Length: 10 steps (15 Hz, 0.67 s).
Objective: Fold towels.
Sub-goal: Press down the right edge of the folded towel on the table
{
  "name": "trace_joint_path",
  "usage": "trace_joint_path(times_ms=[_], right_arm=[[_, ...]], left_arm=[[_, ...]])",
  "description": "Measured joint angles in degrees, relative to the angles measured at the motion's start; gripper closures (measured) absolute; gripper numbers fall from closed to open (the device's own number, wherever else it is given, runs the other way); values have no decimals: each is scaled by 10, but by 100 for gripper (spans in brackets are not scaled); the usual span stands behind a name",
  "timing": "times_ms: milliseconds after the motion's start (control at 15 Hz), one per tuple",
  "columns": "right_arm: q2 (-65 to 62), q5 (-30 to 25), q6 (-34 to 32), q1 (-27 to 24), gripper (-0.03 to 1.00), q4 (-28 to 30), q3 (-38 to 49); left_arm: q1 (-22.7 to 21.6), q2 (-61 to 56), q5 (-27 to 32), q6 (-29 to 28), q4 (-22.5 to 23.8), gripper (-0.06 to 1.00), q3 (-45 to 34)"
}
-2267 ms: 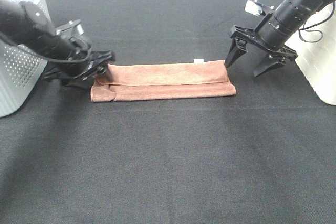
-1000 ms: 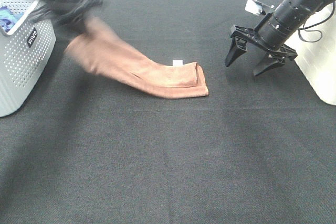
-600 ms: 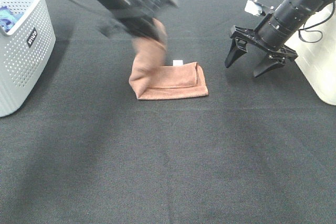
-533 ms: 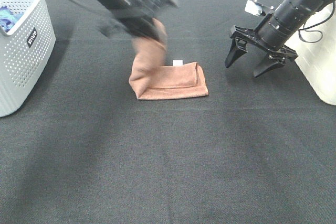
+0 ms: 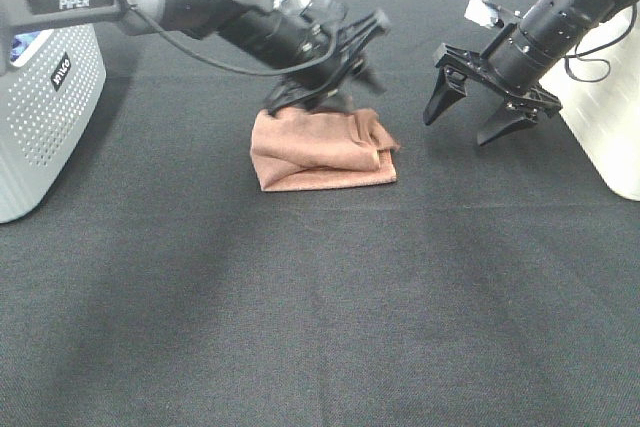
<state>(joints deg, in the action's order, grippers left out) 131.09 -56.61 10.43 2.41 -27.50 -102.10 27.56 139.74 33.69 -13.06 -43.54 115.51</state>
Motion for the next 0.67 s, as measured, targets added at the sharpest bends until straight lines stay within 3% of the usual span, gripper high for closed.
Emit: trace_joint_path(times_ms=[133,333,400,533,667], right_arm=[[0,-1,4,0,21,-11,0],[-6,-15,30,0,21,-53,0],[-16,-20,52,0,21,-85,0],[-33,-48,102,4,21,-209,0],[-28,-61,140,25,21,-301,0]], left_arm=[[0,0,-1,42,-41,46,0],[-14,1,32,85,-42,46,20],[-30,1,53,108,-36,46,36],[-75,1,101,155,2,46,84],[-107,1,128,162,32,46,103]])
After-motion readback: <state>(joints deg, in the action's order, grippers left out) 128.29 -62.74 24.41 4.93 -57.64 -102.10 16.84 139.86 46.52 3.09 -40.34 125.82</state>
